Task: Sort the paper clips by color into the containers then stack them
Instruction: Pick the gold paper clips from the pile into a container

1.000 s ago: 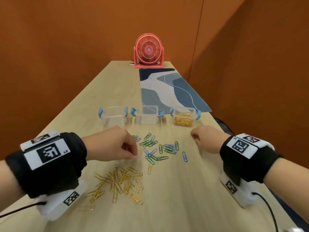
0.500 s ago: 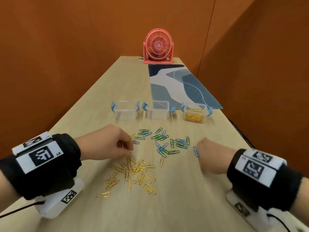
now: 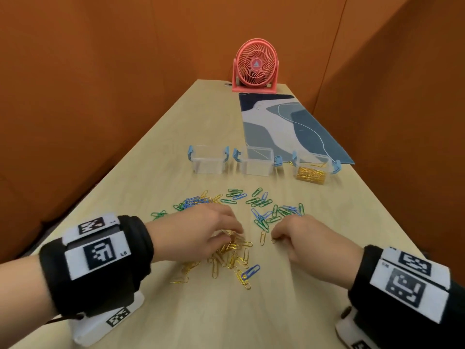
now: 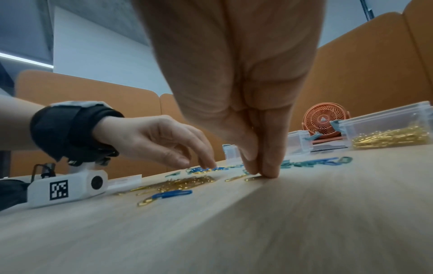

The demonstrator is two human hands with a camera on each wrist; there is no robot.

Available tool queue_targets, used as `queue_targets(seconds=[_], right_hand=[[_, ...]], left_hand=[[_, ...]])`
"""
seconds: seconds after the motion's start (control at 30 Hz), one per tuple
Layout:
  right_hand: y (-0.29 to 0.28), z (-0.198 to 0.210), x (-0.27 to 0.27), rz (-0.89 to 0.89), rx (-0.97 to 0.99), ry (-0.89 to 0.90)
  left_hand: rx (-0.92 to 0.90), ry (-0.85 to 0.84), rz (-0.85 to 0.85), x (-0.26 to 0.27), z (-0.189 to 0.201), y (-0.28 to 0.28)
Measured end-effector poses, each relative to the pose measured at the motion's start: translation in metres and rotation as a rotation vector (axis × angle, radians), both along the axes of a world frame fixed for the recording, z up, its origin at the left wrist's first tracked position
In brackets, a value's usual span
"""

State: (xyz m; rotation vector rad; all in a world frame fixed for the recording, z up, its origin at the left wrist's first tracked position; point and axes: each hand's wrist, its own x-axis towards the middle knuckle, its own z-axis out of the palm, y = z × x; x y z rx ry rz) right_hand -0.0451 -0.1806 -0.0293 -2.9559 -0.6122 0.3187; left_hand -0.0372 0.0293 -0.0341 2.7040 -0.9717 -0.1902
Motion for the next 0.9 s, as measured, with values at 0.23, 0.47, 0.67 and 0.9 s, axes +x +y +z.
queue_targets(seconds=[0.23, 0.47, 0.67, 0.9], right_hand=[[-0.003, 0.006, -0.01, 0.022, 0.119, -0.008], [0.005, 0.005, -0.023, 0.109, 0.248, 0.01], [0.017, 0.003, -0.034, 0.269, 0.102, 0.008], [-0.003, -0.003, -0.007, 0.189, 0.004, -0.097]], left_hand=[[0.081, -0.011, -0.154, 0.004, -0.003, -0.03], [-0.01, -0.056, -0.099, -0.008, 0.002, -0.001], [-0.011, 0.005, -0.196, -0.009, -0.001, -0.002], [-0.072, -0.033, -0.16, -0.014, -0.002, 0.021]])
